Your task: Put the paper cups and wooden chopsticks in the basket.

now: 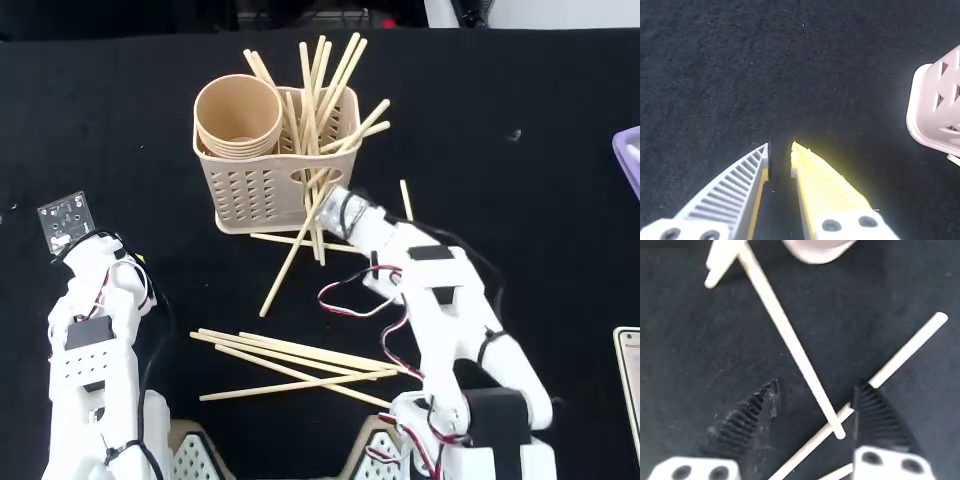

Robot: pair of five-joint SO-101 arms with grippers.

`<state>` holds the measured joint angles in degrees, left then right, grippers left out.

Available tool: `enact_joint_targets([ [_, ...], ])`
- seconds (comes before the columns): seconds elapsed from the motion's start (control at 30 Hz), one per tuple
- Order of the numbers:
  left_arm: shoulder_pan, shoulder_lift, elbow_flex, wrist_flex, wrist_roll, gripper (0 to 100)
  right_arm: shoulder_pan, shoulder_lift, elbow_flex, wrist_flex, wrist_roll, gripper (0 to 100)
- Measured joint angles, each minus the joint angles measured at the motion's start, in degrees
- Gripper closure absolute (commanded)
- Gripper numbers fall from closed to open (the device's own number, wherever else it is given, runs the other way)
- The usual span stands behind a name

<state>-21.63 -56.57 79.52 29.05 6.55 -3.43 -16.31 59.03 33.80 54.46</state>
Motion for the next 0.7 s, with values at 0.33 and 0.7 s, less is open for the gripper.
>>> enact_joint_targets([
  [0.33, 0.0, 0.0, 0.0, 0.0, 0.0, 92, 0.0, 0.4, -0.2, -0.2, 11.8, 76.2],
  [0.7, 0.0, 0.0, 0.0, 0.0, 0.0, 92, 0.0, 0.4, -0.2, -0.2, 12.8, 76.4],
])
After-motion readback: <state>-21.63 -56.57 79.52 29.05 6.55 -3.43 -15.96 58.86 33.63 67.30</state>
